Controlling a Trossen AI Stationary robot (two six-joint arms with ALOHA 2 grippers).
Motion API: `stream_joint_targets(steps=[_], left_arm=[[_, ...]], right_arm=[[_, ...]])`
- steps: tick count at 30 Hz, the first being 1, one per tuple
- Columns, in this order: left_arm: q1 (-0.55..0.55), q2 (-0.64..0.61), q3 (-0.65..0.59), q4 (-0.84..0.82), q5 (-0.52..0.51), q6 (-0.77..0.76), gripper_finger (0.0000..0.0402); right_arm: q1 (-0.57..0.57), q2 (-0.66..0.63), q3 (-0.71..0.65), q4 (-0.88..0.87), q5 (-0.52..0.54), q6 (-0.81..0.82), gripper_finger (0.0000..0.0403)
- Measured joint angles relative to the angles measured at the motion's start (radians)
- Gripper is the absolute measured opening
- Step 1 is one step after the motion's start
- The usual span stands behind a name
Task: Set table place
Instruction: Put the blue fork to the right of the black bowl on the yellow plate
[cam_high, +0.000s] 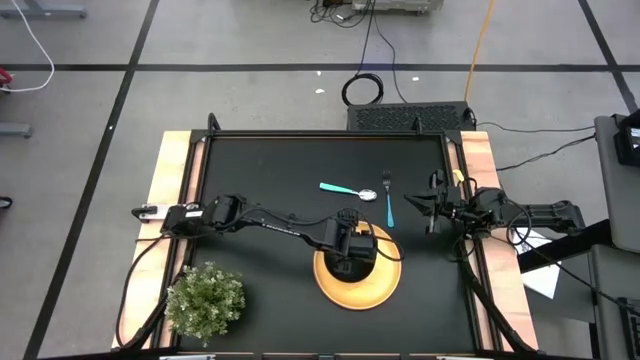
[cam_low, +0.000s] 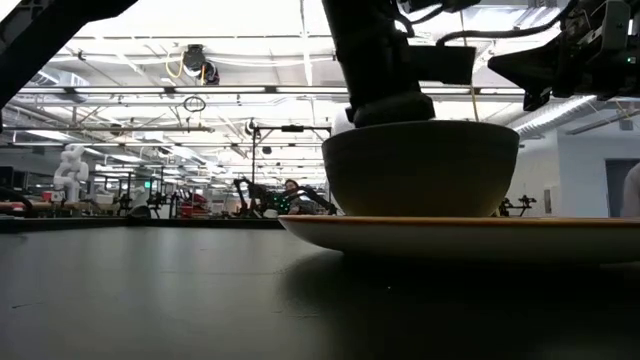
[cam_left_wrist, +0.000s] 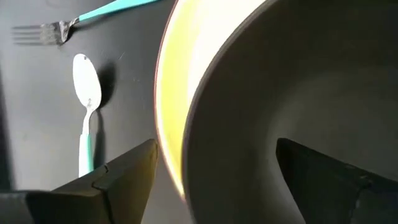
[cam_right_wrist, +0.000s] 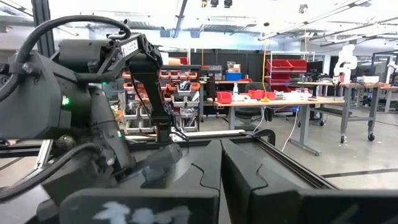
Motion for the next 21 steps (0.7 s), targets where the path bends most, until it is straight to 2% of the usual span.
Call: stream_joint_targets(steps=[7, 14, 21], left_arm=[[0.001, -0.090, 0.002, -0.002, 0.020, -0.021, 0.0333], [0.001, -0.201, 0.002, -0.080, 0.035, -0.031, 0.0333], [0.002, -0.262, 0.002, -0.052, 0.035, -0.038, 0.0333]], right_arm=[[0.000, 0.001, 0.000, 0.000, 0.000, 0.001, 0.0000], [0.000, 0.004, 0.000, -0.003, 0.000, 0.006, 0.0000], [0.000, 0.004, 0.000, -0.006, 0.000, 0.006, 0.0000]])
